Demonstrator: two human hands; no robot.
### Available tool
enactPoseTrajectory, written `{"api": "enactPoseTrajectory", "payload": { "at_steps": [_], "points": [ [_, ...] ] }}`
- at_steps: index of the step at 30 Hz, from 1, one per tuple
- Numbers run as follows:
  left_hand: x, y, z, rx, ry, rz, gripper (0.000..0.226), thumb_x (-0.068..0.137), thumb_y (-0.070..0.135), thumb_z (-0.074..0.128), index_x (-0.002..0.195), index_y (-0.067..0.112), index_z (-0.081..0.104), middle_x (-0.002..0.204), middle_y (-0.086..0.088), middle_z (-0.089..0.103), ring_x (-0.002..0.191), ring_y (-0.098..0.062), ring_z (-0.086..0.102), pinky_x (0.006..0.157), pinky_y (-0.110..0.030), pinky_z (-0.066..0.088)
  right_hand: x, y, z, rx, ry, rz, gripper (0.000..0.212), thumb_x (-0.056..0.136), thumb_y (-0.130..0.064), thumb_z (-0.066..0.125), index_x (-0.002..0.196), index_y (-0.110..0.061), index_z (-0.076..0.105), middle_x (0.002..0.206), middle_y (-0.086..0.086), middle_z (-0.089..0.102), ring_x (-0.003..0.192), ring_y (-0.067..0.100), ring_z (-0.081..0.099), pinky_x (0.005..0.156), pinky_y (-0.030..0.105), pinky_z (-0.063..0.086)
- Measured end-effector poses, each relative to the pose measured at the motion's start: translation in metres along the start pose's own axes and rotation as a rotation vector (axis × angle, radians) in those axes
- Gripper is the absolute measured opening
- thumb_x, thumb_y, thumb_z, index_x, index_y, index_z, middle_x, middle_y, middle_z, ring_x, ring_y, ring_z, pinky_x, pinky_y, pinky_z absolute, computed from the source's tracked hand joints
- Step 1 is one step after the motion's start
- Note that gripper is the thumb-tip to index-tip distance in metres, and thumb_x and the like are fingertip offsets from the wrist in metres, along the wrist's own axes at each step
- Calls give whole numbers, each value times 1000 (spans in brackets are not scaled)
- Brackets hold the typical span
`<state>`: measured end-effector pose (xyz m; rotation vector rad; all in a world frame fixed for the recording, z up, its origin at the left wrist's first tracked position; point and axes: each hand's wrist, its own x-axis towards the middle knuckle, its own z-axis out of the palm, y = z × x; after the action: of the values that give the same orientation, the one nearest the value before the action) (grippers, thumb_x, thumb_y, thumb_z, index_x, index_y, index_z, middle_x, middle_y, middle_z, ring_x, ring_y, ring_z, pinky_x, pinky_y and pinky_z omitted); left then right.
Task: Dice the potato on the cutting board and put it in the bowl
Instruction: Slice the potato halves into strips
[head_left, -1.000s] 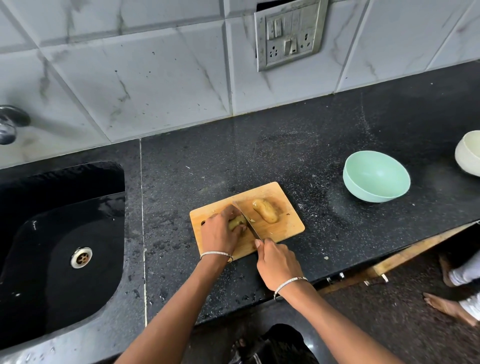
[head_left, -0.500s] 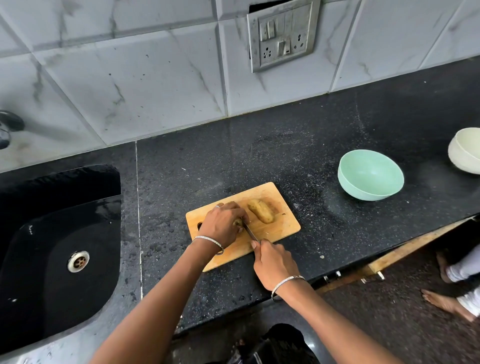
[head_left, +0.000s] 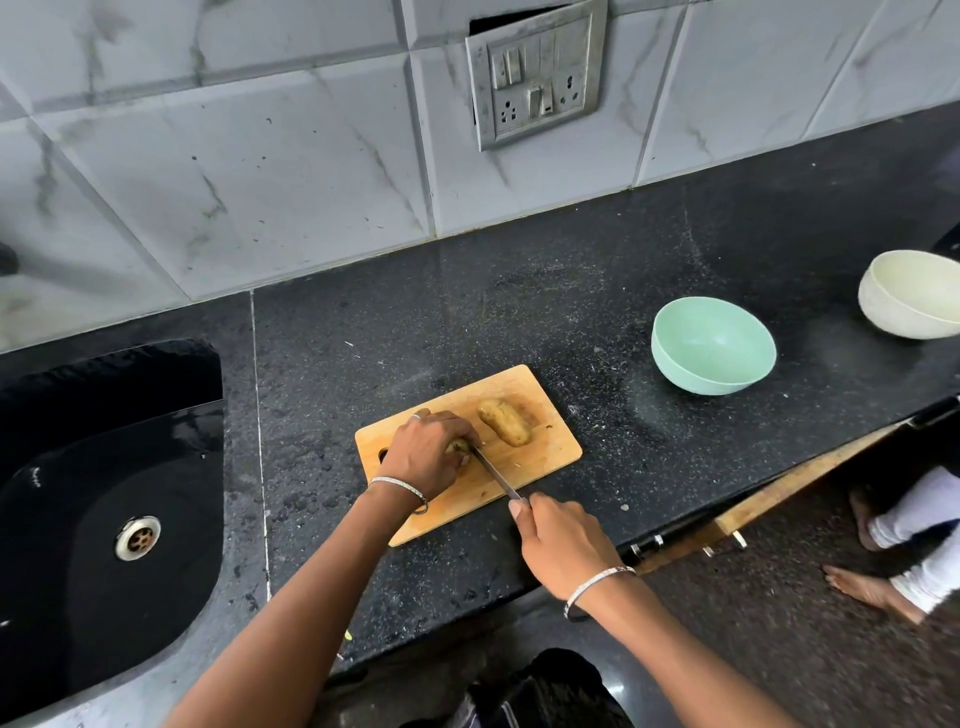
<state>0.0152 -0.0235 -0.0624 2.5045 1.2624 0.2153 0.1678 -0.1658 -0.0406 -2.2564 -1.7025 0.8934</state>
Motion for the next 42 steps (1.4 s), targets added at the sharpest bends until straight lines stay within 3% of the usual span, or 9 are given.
{"api": "enactPoseTrajectory", "payload": {
  "at_steps": [3,6,9,11,16,21,30,42],
  "points": [
    [0,-2,2,-14,3,-25,27,77,21,68,96,38,64,107,14,64,96,-19,57,82,-40,50,-3,9,-13,20,-27,52,44,98,-51,30,82,-18,53,84,10,60,82,35,60,68,39,45],
    [-1,-3,4,-26,8,-44,27,77,23,69,98,38,64,108,13,63,95,-22,56,80,-42,50,-4,17,-35,59,-46,116,53,85,-56,33,75,-14,63,77,3,69,74,27,63,74,38,52],
    [-2,-5,5,-48,4,-43,28,76,27,72,98,40,63,107,14,64,95,-21,56,81,-41,49,-6,24,-60,151,-91,144,50,90,-47,44,59,-13,65,47,-7,61,45,6,54,55,26,44],
    [-2,-6,5,-63,-6,-55,28,76,29,74,98,41,62,106,14,64,95,-21,56,83,-40,48,-6,25,-71,218,-63,147,50,92,-44,47,57,-14,65,39,-8,54,37,6,45,48,24,34],
    [-6,0,3,-150,69,-129,41,73,29,79,106,32,55,106,12,64,95,-19,55,77,-31,44,6,12,-55,230,33,110,45,96,-42,45,70,-15,70,46,-15,58,65,16,59,71,31,45],
    [-13,3,11,-177,189,-313,44,68,35,82,104,24,59,102,5,66,93,-21,58,76,-33,47,16,1,-20,205,-14,92,54,91,-57,32,80,-17,68,86,0,70,89,28,64,85,41,49],
    [-18,5,13,-237,235,-375,35,72,33,81,102,26,65,98,5,72,94,-21,65,79,-39,53,16,-4,-3,120,1,15,50,99,-53,29,88,-17,61,94,6,69,90,32,62,82,43,49],
    [-20,3,12,-343,256,-416,27,70,25,84,94,22,72,94,7,74,90,-17,68,82,-34,54,11,-13,-1,8,-4,-8,37,103,-47,25,85,-22,46,89,6,59,87,33,60,68,38,41]
  ]
}}
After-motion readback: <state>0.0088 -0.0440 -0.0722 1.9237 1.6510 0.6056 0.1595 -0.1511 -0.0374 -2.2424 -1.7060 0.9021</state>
